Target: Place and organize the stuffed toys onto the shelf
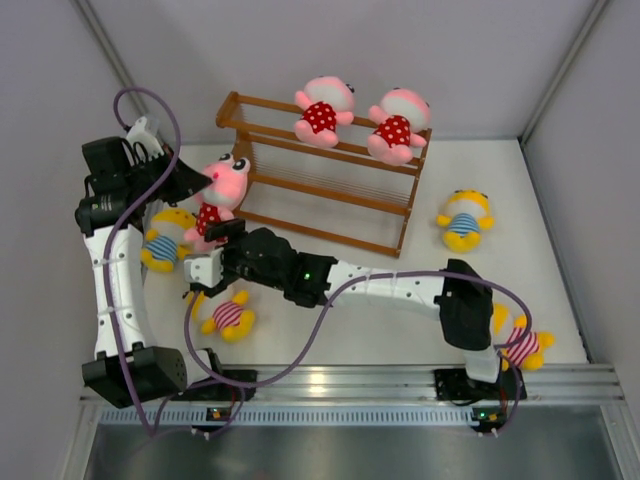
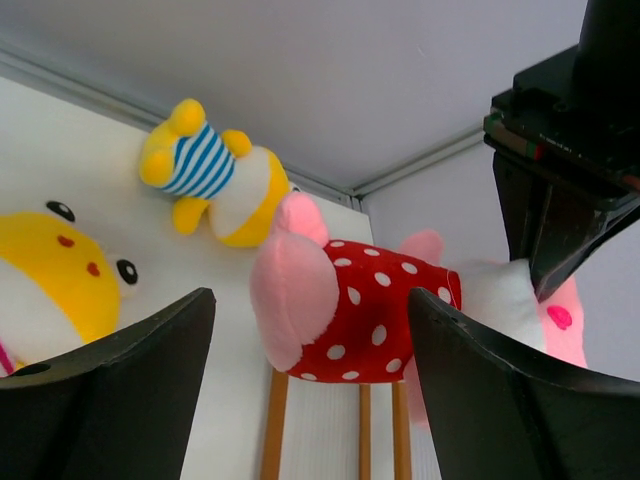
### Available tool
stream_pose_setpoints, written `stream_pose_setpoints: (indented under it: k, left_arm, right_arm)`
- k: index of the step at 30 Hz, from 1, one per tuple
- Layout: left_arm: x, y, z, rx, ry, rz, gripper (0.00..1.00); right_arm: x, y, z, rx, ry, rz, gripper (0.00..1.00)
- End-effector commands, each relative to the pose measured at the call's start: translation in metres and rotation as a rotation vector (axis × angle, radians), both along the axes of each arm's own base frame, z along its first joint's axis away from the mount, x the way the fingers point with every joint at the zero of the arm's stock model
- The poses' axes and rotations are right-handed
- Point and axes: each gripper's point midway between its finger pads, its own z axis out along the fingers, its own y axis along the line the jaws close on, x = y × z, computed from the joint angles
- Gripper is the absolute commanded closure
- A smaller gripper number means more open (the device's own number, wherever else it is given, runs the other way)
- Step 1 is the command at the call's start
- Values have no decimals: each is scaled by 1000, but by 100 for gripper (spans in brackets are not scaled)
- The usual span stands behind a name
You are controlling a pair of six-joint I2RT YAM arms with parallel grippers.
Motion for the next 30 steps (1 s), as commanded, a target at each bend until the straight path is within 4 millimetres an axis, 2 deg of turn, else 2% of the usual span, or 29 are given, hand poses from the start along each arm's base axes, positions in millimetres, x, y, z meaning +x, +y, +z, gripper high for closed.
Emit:
stream_pose_setpoints:
  k: [1,4,7,8,10,11,14,16,17,18,19,21,22,23,25,26,27,29,30]
  left_arm:
    - [-9,-5,28,-4,-74,-12,100]
    - [-9,-6,29,-12,-72,-21,100]
    - [-9,-7,29,-15,-73,-26,100]
    - [-9,-7,29,-11,-74,-25,100]
    - [-8,-7,28,-12,-72,-26,100]
    - [-8,-6,27,-10,-69,-26,100]
    - [-5,-4,25,9,-73,-25,100]
    - [-4,-2,24,35,-85,-35,100]
    - [-3,-1,24,61,-100,-46,99]
    - [-3,0,24,75,-108,-53,93]
    - [-3,0,26,94,-124,-58,80]
    - [0,8,30,165,-160,-53,58]
    - [1,10,31,191,-170,-54,49]
    - [0,13,32,213,-168,-46,33]
    - [2,22,41,285,-199,-31,25]
    - [2,24,44,320,-211,-31,18]
    - [1,27,61,352,-253,-24,15]
    - [1,31,77,408,-288,-22,10]
    - [-3,30,104,442,-358,-18,9]
  right_arm:
    - [14,0,11,-1,-39,-41,22]
    - [24,1,7,-24,-61,-82,25]
    - [31,3,8,-41,-86,-112,37]
    - [33,3,8,-40,-84,-110,54]
    - [31,4,14,-22,-77,-92,81]
    - [32,4,17,-10,-72,-93,100]
    - [30,3,28,24,-53,-78,100]
    - [24,0,43,63,-27,-41,100]
    - [27,-3,48,91,15,-37,100]
    - [28,-6,53,111,37,-24,100]
    - [25,-10,67,141,57,7,100]
    - [25,-16,77,178,129,65,100]
    - [17,-18,93,198,151,135,100]
    - [24,-25,94,199,207,143,100]
    - [18,-31,109,214,236,205,100]
    - [24,-38,110,211,256,203,100]
    - [26,-40,112,214,263,209,100]
    - [32,-51,121,235,291,220,100]
    - [35,-55,122,239,304,222,100]
